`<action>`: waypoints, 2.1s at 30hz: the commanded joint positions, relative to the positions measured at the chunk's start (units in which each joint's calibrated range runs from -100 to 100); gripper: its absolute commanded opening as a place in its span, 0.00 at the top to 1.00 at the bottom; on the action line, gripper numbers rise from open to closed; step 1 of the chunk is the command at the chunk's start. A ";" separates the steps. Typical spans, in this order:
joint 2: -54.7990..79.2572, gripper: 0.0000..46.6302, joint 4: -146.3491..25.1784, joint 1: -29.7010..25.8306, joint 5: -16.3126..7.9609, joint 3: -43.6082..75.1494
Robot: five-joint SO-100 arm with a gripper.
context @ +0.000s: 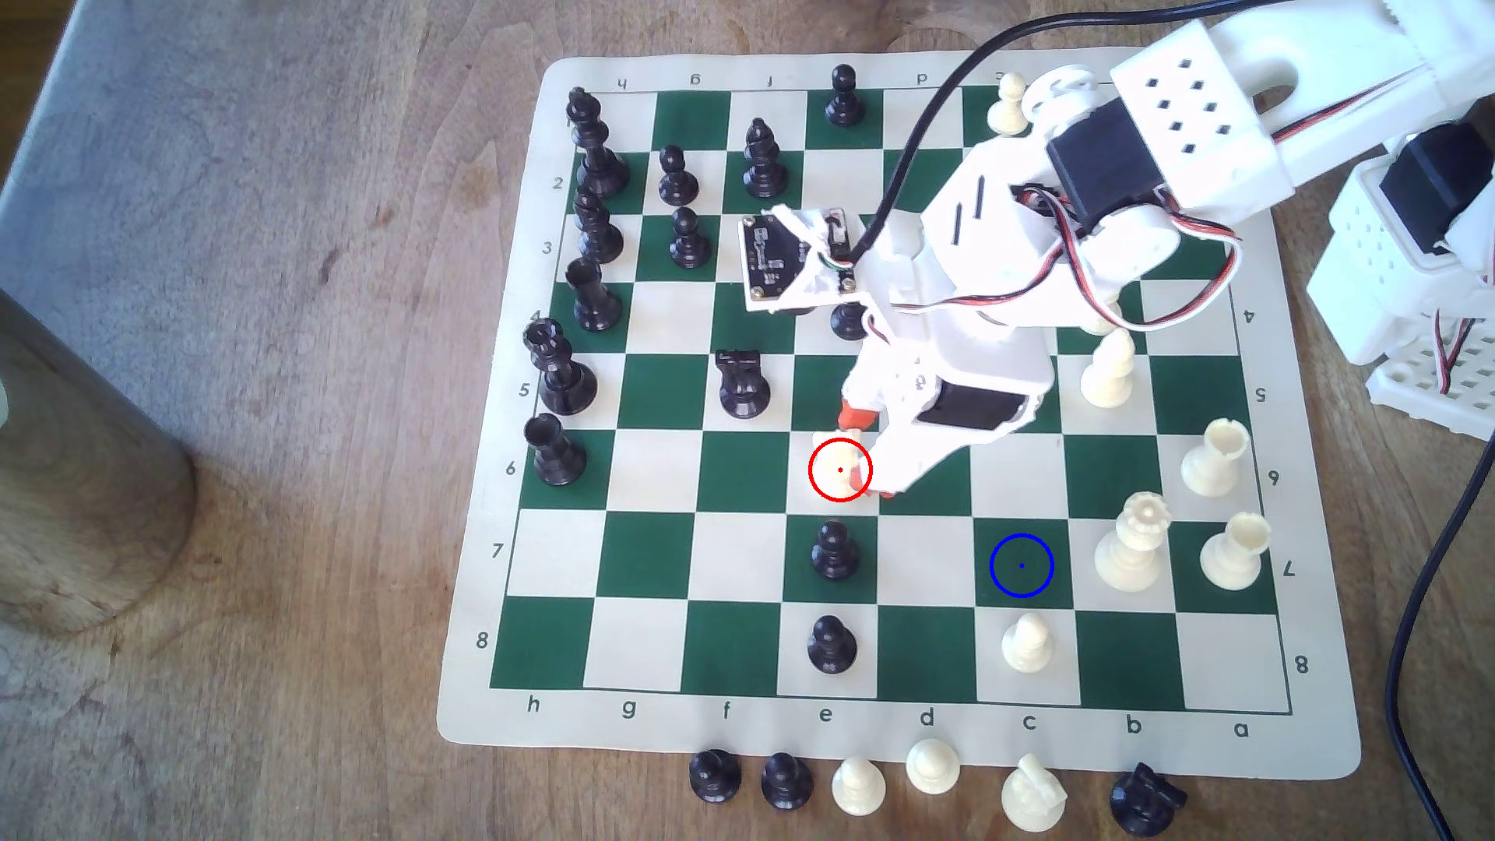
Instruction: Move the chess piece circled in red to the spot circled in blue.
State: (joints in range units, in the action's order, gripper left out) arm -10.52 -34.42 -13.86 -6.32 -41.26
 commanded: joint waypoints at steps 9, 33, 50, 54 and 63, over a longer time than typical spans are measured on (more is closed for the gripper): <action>1.86 0.99 4.28 0.37 -0.10 2.63; -21.15 0.99 -12.83 -1.66 -4.84 4.27; -34.99 0.99 -8.98 -13.63 -5.27 -21.57; -32.86 0.99 -6.53 -13.55 -5.32 -22.57; -27.94 0.99 -2.27 -13.47 -4.98 -22.66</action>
State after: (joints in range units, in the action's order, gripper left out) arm -39.67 -38.65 -27.14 -11.31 -64.93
